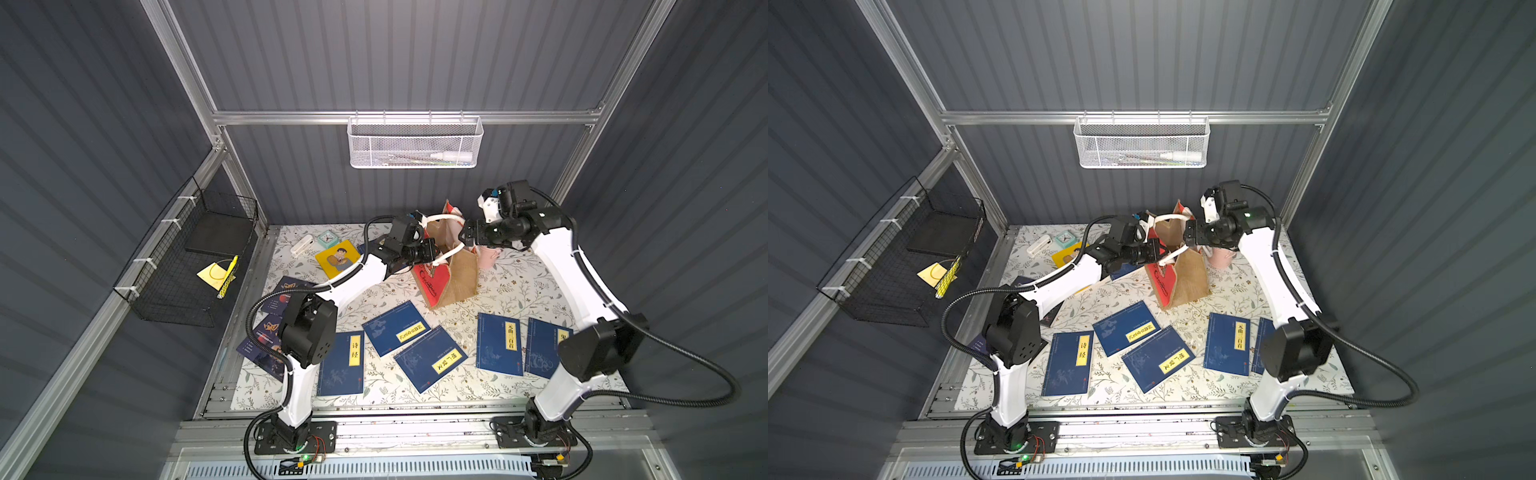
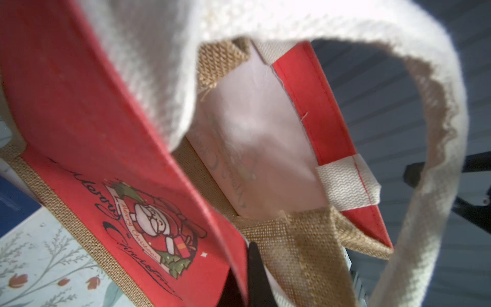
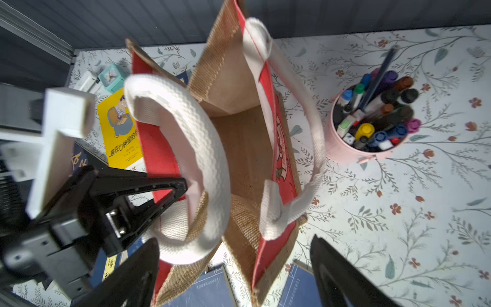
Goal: Put the books into the canvas bag
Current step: Adjust the canvas bag at the center of the board.
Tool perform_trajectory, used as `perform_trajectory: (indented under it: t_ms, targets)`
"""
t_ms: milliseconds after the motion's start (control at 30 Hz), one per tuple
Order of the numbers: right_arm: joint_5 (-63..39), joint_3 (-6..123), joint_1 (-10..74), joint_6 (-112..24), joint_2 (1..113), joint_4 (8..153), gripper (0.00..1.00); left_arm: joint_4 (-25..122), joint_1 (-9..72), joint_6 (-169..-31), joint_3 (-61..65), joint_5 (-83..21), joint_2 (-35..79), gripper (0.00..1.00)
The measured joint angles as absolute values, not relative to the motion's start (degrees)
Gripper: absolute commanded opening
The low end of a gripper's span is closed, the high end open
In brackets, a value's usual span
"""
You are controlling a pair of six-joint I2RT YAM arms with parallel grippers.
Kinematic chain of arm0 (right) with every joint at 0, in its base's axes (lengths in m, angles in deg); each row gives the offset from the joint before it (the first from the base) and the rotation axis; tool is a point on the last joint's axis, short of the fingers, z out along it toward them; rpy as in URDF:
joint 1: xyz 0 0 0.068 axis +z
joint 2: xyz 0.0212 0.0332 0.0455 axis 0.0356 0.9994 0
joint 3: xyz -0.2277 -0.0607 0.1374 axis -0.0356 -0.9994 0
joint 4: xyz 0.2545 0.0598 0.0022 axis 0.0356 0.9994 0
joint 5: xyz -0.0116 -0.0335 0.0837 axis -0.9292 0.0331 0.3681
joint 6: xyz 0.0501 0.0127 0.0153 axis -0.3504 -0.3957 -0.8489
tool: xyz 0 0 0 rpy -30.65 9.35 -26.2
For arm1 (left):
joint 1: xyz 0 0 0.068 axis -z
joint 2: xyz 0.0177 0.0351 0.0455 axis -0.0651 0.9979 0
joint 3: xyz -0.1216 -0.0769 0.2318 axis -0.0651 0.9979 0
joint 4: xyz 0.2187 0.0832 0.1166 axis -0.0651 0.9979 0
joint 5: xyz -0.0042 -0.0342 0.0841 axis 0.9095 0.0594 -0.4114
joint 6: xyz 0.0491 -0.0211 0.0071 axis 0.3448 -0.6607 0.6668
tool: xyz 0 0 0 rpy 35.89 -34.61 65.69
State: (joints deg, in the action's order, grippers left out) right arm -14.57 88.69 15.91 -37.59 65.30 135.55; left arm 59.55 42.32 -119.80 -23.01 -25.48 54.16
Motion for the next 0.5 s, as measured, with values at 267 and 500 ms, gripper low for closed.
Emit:
perform_trajectory:
  t_ms: [267, 500]
  targets:
    - [-15.1, 82.6, 15.9, -39.4, 55.9, 136.3, 0.93, 61.1, 43.5, -118.5, -18.9, -28.6, 50.0, 0.64]
    - [-17.7, 72.1, 16.8, -43.1, 44.7, 138.8, 0.9, 67.9, 43.4, -112.7, -19.2, -34.7, 45.2, 0.9]
